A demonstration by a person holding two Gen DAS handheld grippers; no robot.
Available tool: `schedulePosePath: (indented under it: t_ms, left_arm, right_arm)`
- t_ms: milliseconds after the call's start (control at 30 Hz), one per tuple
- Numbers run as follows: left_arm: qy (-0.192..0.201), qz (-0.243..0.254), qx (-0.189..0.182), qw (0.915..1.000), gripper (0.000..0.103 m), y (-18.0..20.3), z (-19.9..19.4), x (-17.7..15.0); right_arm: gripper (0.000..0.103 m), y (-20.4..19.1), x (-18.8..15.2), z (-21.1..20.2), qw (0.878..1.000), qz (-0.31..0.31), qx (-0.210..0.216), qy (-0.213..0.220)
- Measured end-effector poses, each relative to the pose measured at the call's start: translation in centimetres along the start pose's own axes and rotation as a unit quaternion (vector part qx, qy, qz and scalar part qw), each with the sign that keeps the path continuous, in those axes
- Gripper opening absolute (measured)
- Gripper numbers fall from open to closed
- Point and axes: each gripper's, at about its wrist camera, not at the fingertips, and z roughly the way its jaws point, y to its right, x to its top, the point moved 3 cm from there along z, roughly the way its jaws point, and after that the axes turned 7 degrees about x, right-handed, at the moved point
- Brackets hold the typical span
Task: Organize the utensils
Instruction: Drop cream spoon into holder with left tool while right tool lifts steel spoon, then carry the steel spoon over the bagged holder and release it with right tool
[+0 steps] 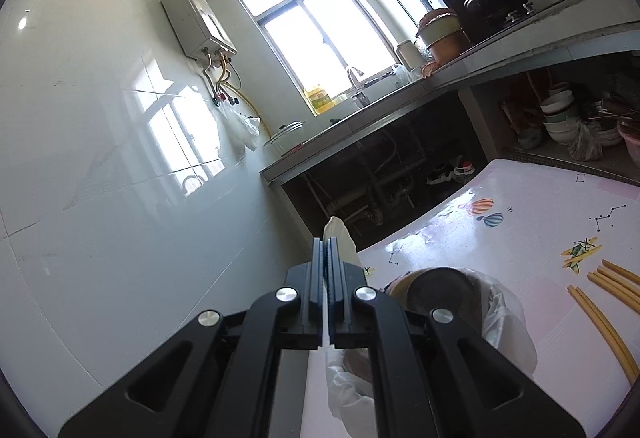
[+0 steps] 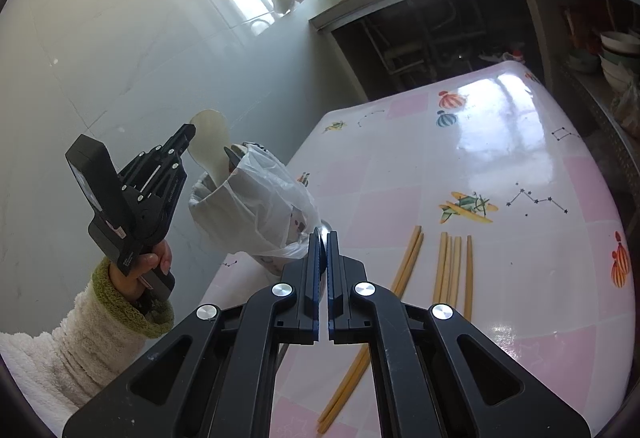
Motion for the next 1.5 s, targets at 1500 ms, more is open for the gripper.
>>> schedulePosePath:
  t_ms: [1500]
  left_arm:
    - [-0.188, -0.200, -0.133, 0.9525, 0.031, -6.1, -2.6, -2.7]
  right_arm:
    - [0.005, -1.8, 1.6, -2.3, 1.000, -0.016, -0.001, 0.017]
